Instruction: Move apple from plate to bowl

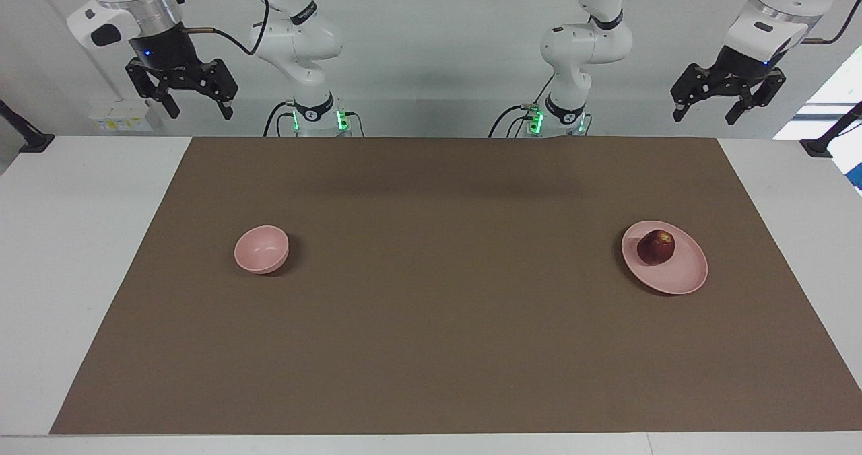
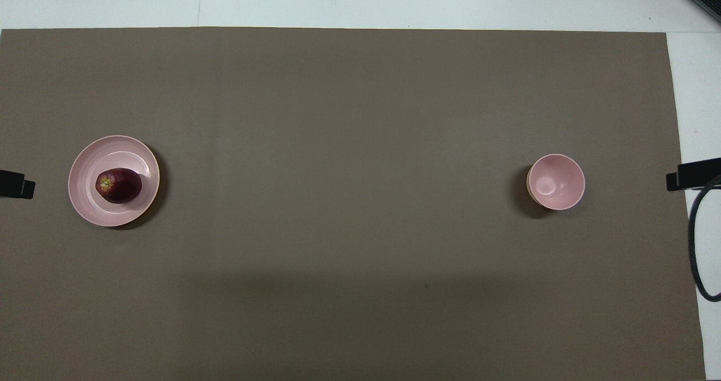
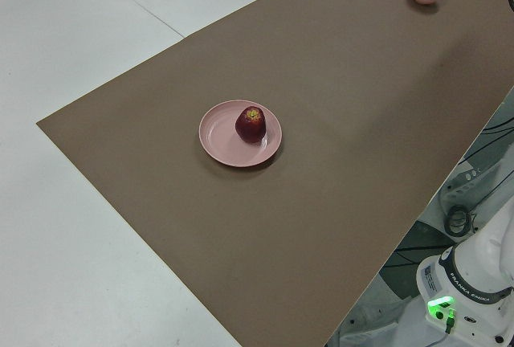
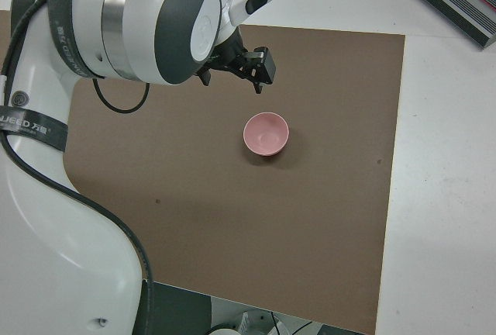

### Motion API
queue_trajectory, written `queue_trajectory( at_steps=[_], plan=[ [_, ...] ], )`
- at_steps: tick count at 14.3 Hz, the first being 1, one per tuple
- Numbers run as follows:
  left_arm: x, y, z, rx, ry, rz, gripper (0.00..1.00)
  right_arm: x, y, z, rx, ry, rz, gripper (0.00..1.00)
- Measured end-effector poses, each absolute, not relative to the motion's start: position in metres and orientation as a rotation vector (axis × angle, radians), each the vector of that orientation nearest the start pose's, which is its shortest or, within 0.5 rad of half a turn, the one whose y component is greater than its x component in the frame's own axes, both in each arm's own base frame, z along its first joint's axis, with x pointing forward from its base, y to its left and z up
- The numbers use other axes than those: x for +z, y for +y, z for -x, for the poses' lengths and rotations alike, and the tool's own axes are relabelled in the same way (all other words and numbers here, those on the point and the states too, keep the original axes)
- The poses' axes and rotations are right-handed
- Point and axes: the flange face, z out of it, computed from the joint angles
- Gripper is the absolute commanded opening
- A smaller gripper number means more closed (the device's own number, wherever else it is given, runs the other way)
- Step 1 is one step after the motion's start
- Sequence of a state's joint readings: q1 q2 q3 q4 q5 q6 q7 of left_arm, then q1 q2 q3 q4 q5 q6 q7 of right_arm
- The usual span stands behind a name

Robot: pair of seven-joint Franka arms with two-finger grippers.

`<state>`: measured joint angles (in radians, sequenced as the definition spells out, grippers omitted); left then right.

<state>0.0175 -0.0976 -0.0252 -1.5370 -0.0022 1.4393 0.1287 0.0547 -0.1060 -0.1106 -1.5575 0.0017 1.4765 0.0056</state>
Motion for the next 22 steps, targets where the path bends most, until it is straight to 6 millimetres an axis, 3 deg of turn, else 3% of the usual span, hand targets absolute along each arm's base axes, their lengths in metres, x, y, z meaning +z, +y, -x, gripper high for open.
queue_trajectory(
  at_steps=[22],
  plan=[
    [0.6802, -0.0123, -0.511, -0.02, 0.232, 3.131, 1.0, 0.6785, -0.0321, -0.5099, -0.039, 0.095, 3.127, 1.0]
  ],
)
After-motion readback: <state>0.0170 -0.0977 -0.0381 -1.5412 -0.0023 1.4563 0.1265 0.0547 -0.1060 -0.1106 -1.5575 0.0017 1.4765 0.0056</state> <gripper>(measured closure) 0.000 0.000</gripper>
